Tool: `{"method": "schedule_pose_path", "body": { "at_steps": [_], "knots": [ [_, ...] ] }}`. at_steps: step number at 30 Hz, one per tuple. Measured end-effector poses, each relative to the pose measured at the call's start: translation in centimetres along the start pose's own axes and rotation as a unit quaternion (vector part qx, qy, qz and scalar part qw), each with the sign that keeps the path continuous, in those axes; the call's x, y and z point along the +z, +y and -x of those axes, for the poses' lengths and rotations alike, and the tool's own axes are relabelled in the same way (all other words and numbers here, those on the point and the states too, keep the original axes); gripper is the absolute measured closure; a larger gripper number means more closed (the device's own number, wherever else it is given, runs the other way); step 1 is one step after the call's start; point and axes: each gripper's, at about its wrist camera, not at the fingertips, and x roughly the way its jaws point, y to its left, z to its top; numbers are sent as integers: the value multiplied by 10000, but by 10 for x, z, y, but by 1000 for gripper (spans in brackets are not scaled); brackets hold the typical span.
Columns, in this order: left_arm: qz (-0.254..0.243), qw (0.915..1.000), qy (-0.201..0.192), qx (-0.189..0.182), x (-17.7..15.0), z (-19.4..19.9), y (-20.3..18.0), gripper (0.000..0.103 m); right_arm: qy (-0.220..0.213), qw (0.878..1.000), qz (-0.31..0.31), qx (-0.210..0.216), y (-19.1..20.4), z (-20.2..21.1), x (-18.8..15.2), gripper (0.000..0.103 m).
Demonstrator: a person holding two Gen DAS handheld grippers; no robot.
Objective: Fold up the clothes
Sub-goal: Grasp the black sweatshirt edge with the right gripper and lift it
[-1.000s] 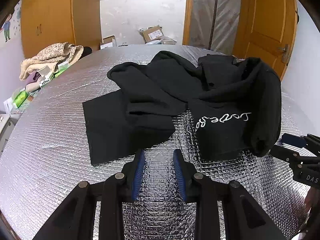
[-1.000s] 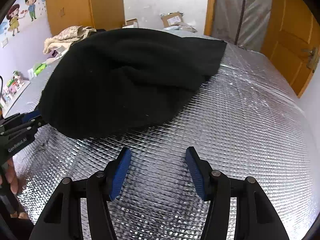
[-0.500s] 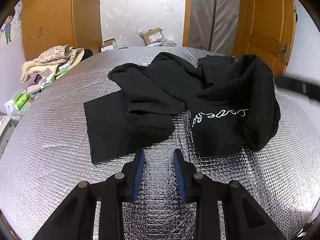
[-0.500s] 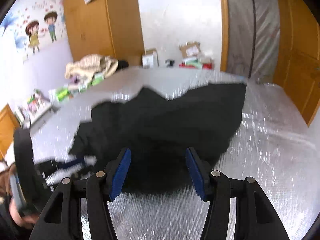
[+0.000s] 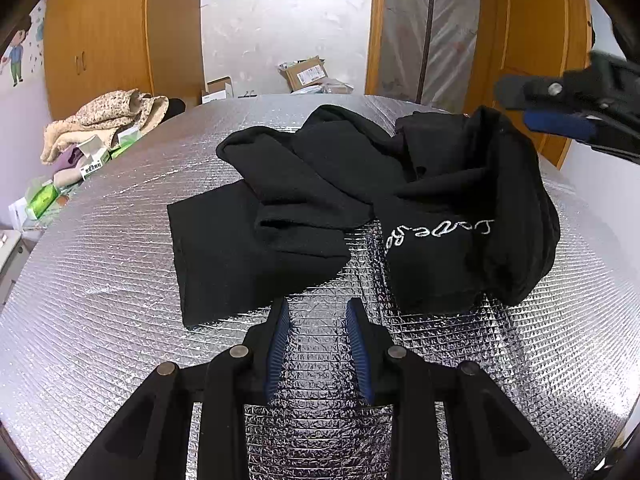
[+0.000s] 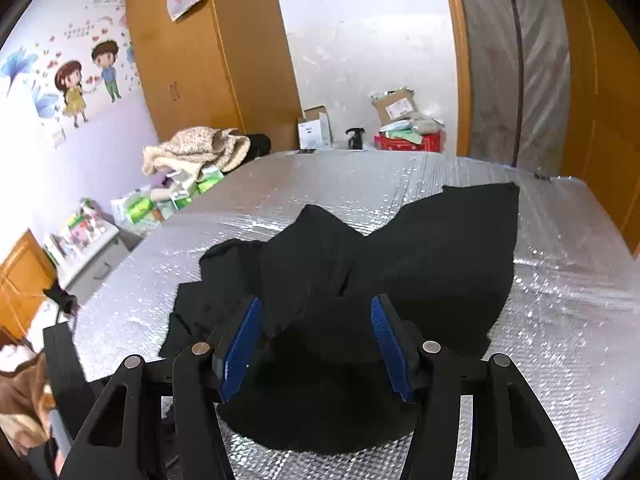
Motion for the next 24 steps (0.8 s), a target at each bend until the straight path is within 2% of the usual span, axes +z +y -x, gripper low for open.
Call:
{"method": "schedule_pose_path", "body": {
  "at_steps": [1,2,3,4,7,11,15,17,20,22,24],
  "knots": [
    [20,10000,-2,-21,0,0,1,72,135,9999,33,-97,-1,-6,-1,45],
    [47,10000,-3,-51,0,0,2,72,218,9997,26,-96,-3,-11,-3,50],
    [78,9999,-6,-84,0,0,3,72,240,9997,7,-94,-7,-11,-7,82],
    [103,9999,-7,-110,0,0,4,72,244,9996,-5,-124,-11,-10,-12,97],
    [103,9999,-7,-109,0,1,3,72,197,9997,-29,-161,-25,-1,-25,98],
    [78,9999,-2,-83,1,0,2,72,77,9989,-373,-261,-54,25,-42,99],
    [111,9999,0,-118,0,1,3,72,1,9949,-732,-693,-83,53,-58,99],
    [124,9998,3,-131,0,1,4,72,147,9920,-910,-863,-101,58,-68,98],
    [158,9997,9,-162,1,2,5,72,573,9891,-987,-926,-118,56,-79,93],
    [199,9996,14,-195,1,2,6,72,299,9916,-910,-869,-117,69,-76,77],
    [280,9993,30,-238,2,3,9,72,-9,9958,-621,-668,-104,79,-64,68]
  ]
}}
